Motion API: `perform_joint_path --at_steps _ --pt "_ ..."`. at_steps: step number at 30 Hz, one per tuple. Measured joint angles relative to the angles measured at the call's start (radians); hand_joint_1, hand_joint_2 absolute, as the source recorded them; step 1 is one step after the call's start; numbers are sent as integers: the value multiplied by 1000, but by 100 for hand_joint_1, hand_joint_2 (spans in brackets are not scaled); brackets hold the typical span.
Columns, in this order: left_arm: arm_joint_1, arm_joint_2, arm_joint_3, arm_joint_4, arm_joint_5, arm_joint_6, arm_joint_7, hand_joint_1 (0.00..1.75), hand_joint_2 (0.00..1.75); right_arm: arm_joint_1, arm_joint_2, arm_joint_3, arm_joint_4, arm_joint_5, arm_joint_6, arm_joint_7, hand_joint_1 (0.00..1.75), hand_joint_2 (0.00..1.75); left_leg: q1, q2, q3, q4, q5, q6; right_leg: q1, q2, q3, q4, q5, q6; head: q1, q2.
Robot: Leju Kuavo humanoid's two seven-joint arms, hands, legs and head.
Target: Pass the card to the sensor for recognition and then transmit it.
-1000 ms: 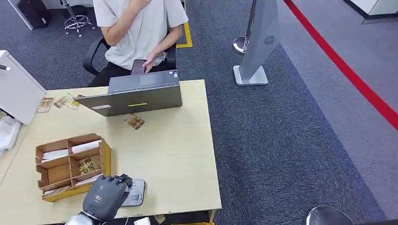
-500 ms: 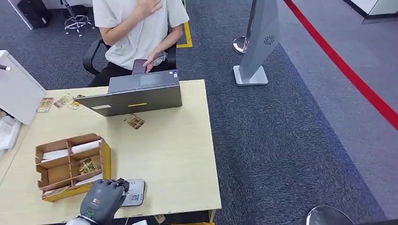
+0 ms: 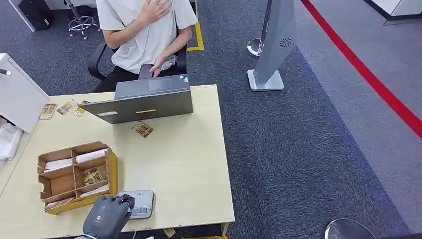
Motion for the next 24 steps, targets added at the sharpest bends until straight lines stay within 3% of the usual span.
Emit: perform_joint_path --at_steps 16,24 --pt "12 19 0 10 26 7 40 175 175 -10 0 -20 0 17 1 -14 0 175 0 0 0 0 0 0 0 0 0 0 0 0 0 0" --pt "4 25 0 10 16 -1 45 175 175 -8 0 -14 0 -24 -8 11 0 175 0 0 1 0 0 0 0 0 0 0 0 0 0 0"
